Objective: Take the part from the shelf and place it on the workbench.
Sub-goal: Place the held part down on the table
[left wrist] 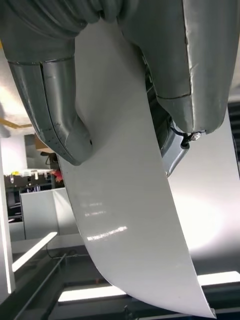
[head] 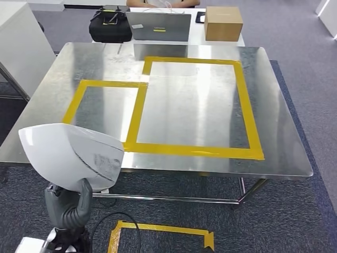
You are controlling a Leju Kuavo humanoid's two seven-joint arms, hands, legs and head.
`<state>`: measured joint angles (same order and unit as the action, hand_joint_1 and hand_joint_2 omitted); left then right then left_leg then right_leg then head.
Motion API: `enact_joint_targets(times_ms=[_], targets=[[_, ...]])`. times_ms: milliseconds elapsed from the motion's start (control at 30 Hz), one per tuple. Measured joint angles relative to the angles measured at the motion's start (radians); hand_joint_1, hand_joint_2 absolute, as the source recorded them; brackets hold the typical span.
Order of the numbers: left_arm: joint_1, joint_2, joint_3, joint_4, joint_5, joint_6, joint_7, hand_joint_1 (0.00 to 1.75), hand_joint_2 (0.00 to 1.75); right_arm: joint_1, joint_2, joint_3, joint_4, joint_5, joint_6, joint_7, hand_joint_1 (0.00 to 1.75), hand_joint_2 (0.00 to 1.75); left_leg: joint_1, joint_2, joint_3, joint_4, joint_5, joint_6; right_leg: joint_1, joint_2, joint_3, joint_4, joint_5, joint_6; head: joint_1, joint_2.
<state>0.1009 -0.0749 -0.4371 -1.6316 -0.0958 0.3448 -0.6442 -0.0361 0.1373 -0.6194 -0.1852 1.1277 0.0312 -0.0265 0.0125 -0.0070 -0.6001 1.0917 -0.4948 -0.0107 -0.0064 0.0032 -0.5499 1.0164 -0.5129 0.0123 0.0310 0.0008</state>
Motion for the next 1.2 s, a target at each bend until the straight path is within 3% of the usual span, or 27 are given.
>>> enact_joint_targets(times_ms=[33,167,233,300,367,433,467,533,600,700,767,833,900,933,967,1033,1100,1200], targets=[[-0.007,0.005,0.0,0.001,-0.042,0.013,0.004,1.75,1.75,-0.002,0.0,0.0,0.0,0.002,0.004,-0.001,0.0,0.0,-0.002,0.0,0.01,-0.032,0.007,0.005,0.002,-0.001,-0.001,0.001,-0.002,0.006,0.001,0.0],[-0.054,0.04,0.002,0.005,-0.263,0.084,0.049,1.75,1.75,-0.008,0.0,0.0,0.0,0.011,0.017,-0.002,0.0,0.0,-0.002,-0.001,0.018,-0.057,0.005,0.029,0.0,-0.003,-0.01,0.007,-0.011,0.026,0.006,0.0],[-0.093,0.062,0.004,0.013,-0.385,0.114,0.088,1.75,1.75,-0.011,0.0,0.0,0.0,0.015,0.022,-0.004,0.0,0.0,0.002,0.001,0.024,-0.064,0.008,0.038,-0.002,-0.003,-0.049,0.084,-0.052,0.034,0.011,0.0],[-0.144,0.09,0.009,0.032,-0.514,0.139,0.137,1.75,1.75,-0.013,0.0,0.0,0.0,0.019,0.028,-0.004,0.0,0.0,0.001,0.001,0.024,-0.064,0.007,0.041,-0.004,-0.003,-0.12,0.221,-0.104,0.038,0.014,0.0],[-0.197,0.118,0.017,0.061,-0.612,0.151,0.184,1.75,1.75,-0.013,0.0,0.0,0.0,0.022,0.032,-0.004,0.0,0.0,0.0,0.001,0.025,-0.063,0.006,0.041,-0.004,-0.003,-0.166,0.29,-0.106,0.04,0.014,0.0],[-0.237,0.136,0.025,0.082,-0.651,0.152,0.207,1.75,1.75,-0.013,0.0,0.0,0.0,0.023,0.033,-0.005,0.0,0.0,0.0,0.0,0.028,-0.063,0.005,0.04,-0.004,-0.003,-0.155,0.24,-0.055,0.039,0.015,0.0],[-0.252,0.143,0.028,0.089,-0.655,0.153,0.211,1.75,1.75,-0.014,0.0,0.0,0.0,0.024,0.033,-0.005,0.0,0.0,0.0,0.0,0.03,-0.063,0.003,0.039,-0.005,-0.003,-0.13,0.18,-0.019,0.038,0.015,0.0],[-0.283,0.156,0.035,0.102,-0.677,0.158,0.224,1.75,1.75,-0.015,0.0,0.0,0.0,0.024,0.033,-0.005,0.0,0.0,-0.003,-0.001,0.031,-0.061,0.0,0.032,-0.004,-0.004,-0.075,0.063,0.024,0.033,0.014,0.0],[-0.322,0.173,0.037,0.125,-0.738,0.168,0.257,1.75,1.75,-0.016,0.0,0.0,0.0,0.027,0.033,-0.005,0.0,0.0,-0.005,-0.001,0.029,-0.061,0.0,0.021,-0.001,-0.003,-0.05,0.012,0.03,0.026,0.014,0.0],[-0.424,0.205,0.028,0.199,-0.873,0.171,0.327,1.75,1.75,-0.018,0.002,0.0,0.0,0.031,0.033,-0.004,0.0,0.0,-0.003,0.0,0.023,-0.056,-0.004,0.005,-0.001,-0.004,-0.048,0.006,0.035,0.007,0.013,0.0],[-0.523,0.223,0.02,0.275,-0.936,0.162,0.358,1.75,1.75,-0.021,0.004,0.0,0.0,0.033,0.034,-0.003,0.0,0.0,-0.001,0.001,-0.007,0.012,-0.042,-0.004,-0.004,-0.005,-0.046,0.002,0.039,-0.006,0.012,0.0],[-0.623,0.23,0.006,0.367,-0.97,0.137,0.375,1.75,1.75,-0.024,0.006,0.0,0.0,0.035,0.037,-0.001,0.0,0.0,-0.001,0.001,-0.069,0.144,-0.097,-0.01,-0.003,-0.006,-0.046,0.002,0.039,-0.011,0.012,0.0],[-0.708,0.226,-0.016,0.461,-0.99,0.106,0.391,1.75,1.75,-0.027,0.007,0.0,0.0,0.038,0.04,0.003,0.0,0.0,-0.001,0.001,-0.111,0.225,-0.111,-0.011,-0.002,-0.004,-0.045,0.002,0.038,-0.012,0.012,0.0],[-0.746,0.22,-0.027,0.507,-0.996,0.09,0.399,1.75,1.75,-0.029,0.008,0.0,0.0,0.04,0.041,0.005,0.0,0.0,-0.001,0.001,-0.107,0.211,-0.088,-0.009,-0.002,-0.003,-0.044,0.003,0.038,-0.013,0.012,0.0],[-0.782,0.211,-0.037,0.549,-1.0,0.077,0.406,1.75,1.75,-0.031,0.009,0.0,0.0,0.042,0.042,0.007,0.0,0.0,-0.002,0.001,-0.088,0.163,-0.051,-0.005,-0.001,-0.001,-0.042,0.003,0.038,-0.012,0.012,0.0],[-0.86,0.186,-0.054,0.647,-1.004,0.055,0.423,1.75,1.75,-0.037,0.013,0.0,0.0,0.048,0.044,0.011,0.0,0.0,-0.004,0.001,-0.033,0.028,0.019,0.006,0.001,0.001,-0.042,0.004,0.038,-0.01,0.012,0.0],[-0.928,0.152,-0.065,0.752,-0.997,0.04,0.442,1.75,1.75,-0.045,0.018,0.0,0.0,0.053,0.048,0.018,0.0,0.0,-0.009,0.002,-0.004,-0.048,0.034,0.014,0.003,0.002,-0.048,0.005,0.041,-0.002,0.013,0.0],[-0.989,0.1,-0.071,0.882,-0.983,0.026,0.463,1.75,1.75,-0.055,0.021,0.001,0.0,0.058,0.054,0.032,0.0,0.0,-0.008,0.001,-0.002,-0.066,0.032,0.024,0.003,0.002,-0.058,0.005,0.042,0.014,0.013,0.0]])
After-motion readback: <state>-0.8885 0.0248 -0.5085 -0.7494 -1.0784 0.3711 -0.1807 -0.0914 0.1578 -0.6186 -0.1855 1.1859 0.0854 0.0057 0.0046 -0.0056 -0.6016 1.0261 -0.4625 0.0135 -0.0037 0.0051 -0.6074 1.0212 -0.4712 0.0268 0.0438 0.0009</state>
